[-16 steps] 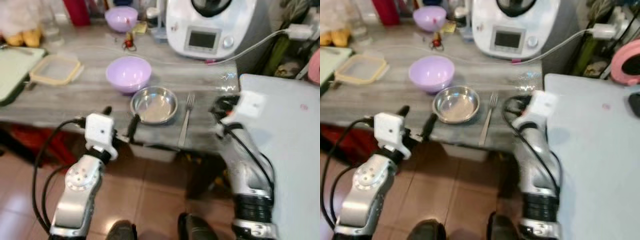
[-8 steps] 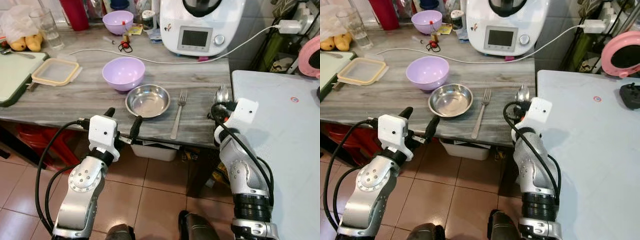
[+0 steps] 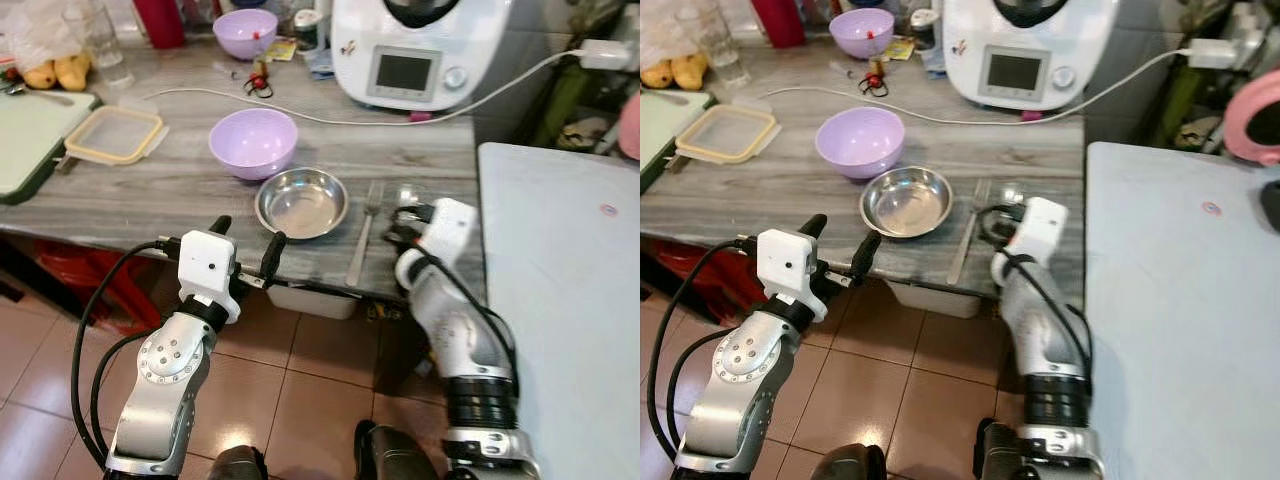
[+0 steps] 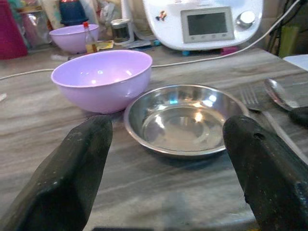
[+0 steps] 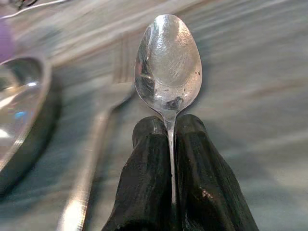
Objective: Setting the table
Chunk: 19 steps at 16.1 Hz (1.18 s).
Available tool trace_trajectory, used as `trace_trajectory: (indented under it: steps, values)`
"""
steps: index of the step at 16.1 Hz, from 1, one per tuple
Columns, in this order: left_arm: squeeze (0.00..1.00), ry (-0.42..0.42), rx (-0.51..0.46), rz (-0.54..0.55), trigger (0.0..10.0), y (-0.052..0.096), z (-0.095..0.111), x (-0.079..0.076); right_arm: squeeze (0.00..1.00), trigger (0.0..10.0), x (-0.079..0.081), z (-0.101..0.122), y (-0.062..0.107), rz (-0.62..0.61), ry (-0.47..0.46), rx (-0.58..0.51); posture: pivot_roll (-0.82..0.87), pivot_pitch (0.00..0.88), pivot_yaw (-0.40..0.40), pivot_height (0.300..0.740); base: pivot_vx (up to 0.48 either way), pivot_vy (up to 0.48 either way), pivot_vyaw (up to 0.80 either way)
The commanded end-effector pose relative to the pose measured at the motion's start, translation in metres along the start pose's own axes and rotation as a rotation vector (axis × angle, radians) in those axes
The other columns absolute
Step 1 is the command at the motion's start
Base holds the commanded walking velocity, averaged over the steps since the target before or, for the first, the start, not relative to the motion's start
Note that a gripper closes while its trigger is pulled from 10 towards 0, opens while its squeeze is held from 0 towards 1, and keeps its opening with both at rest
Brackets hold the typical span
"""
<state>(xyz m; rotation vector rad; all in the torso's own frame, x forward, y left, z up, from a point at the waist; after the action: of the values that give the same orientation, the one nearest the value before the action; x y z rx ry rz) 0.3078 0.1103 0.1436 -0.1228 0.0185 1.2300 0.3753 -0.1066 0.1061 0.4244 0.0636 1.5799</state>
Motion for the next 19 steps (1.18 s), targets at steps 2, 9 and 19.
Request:
trace_trajectory:
  steps: [2,9,19]
  values:
    - [0.00,0.000,-0.001,-0.005,10.0,0.001,0.001,-0.002,0.00,10.0,0.012,-0.006,-0.003,0.029,-0.005,0.040,0.01,0.136,0.049,0.740,0.000,0.000,0.00]
    - [0.00,0.005,0.000,-0.007,10.0,0.000,0.001,-0.003,0.00,10.0,0.004,-0.009,-0.006,-0.010,0.033,0.067,0.01,0.136,0.047,0.740,0.000,0.000,0.00]
    - [0.00,0.002,0.000,-0.010,10.0,0.001,0.001,-0.004,0.00,10.0,0.003,-0.002,-0.022,-0.016,0.081,0.041,0.02,0.135,0.048,0.740,0.000,0.000,0.00]
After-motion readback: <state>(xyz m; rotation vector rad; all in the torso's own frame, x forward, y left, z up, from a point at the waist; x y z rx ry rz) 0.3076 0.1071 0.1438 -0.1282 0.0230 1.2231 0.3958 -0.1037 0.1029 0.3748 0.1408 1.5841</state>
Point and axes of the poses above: a point about 5 cm out from each wrist's last joint towards the gripper, its own y axis pointing back from the gripper into the wrist, its own z axis along the axis of the wrist's last joint, x = y × z, the point moved 6 cm from there along -y, pointing out of the wrist towards the gripper, and after that the axes turned 9 degrees about y, right-handed, at the moved point
